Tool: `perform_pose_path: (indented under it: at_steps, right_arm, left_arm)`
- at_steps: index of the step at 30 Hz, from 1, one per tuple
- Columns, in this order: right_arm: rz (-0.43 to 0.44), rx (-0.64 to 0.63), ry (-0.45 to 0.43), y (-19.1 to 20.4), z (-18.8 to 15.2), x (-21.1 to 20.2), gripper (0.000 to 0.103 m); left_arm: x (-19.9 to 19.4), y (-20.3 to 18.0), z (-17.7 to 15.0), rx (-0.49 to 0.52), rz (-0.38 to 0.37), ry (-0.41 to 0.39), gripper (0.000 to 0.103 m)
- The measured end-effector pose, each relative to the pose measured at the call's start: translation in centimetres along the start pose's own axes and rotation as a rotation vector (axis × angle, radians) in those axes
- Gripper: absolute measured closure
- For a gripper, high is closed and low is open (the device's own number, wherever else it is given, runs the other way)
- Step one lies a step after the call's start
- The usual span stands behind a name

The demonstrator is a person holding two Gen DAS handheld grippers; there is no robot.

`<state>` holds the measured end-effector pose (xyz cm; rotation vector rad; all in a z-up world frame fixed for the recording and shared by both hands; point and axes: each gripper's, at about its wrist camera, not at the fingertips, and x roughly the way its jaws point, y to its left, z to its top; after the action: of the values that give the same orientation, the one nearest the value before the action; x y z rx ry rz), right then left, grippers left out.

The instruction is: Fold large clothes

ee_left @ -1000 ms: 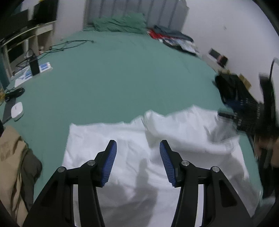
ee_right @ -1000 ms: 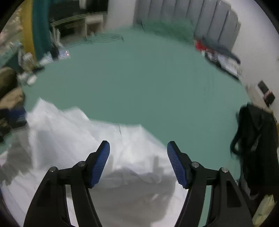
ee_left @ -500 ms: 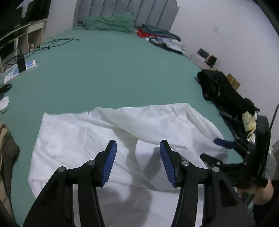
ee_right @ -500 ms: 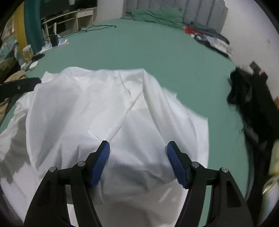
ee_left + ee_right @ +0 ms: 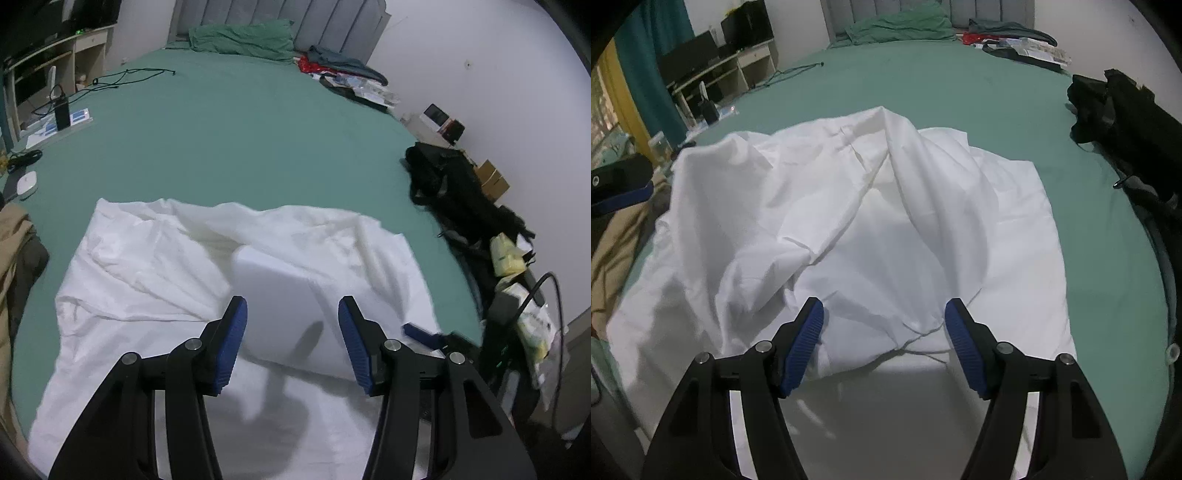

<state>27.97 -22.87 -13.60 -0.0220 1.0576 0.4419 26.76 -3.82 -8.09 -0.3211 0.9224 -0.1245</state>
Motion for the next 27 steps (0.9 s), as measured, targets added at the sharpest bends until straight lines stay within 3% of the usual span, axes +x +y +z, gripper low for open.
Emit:
perform_pose_path:
  at_steps: [3,10,13,16,18,21,24,27]
  right_arm:
    - [0.027,0.01,-0.009,0.2,0.0,-0.4,0.035]
    - [0.059,0.004,-0.006,-0.1,-0.5,-0.3,0.035]
    - [0.077,0.01,-0.012,-0.8,-0.5,-0.7,0.035]
    - [0.09,0.061,-0.041,-2.6,0.1,-1.6,0.035]
    - [0.096,0.124,-0.054,-4.2,0.7,-1.8,0.035]
    - [0.156,0.228,-0.053,-6.5,1.8,-1.2,0.035]
    - [0.235,0.33,0.01,-8.0,2.3,1.0,0.035]
    - [0.366,0.42,0.084,-8.3,1.4,2.8,0.035]
  left_arm:
    - [0.8,-1.5,0.2,0.007,0.012,0.021,0.037]
    - [4.7,-0.5,-0.7,-0.054,0.209,0.11,0.037]
    - [4.7,1.4,-1.9,-0.089,0.223,0.147,0.037]
    - [3.7,2.8,-2.8,-0.098,0.21,0.133,0.038]
    - [3.0,3.4,-3.0,-0.088,0.205,0.112,0.053]
    - [2.7,4.2,-3.1,-0.106,0.174,0.115,0.067]
    - [2.8,4.4,-3.1,-0.114,0.164,0.121,0.074]
    - [2.6,4.6,-3.2,-0.108,0.158,0.13,0.077]
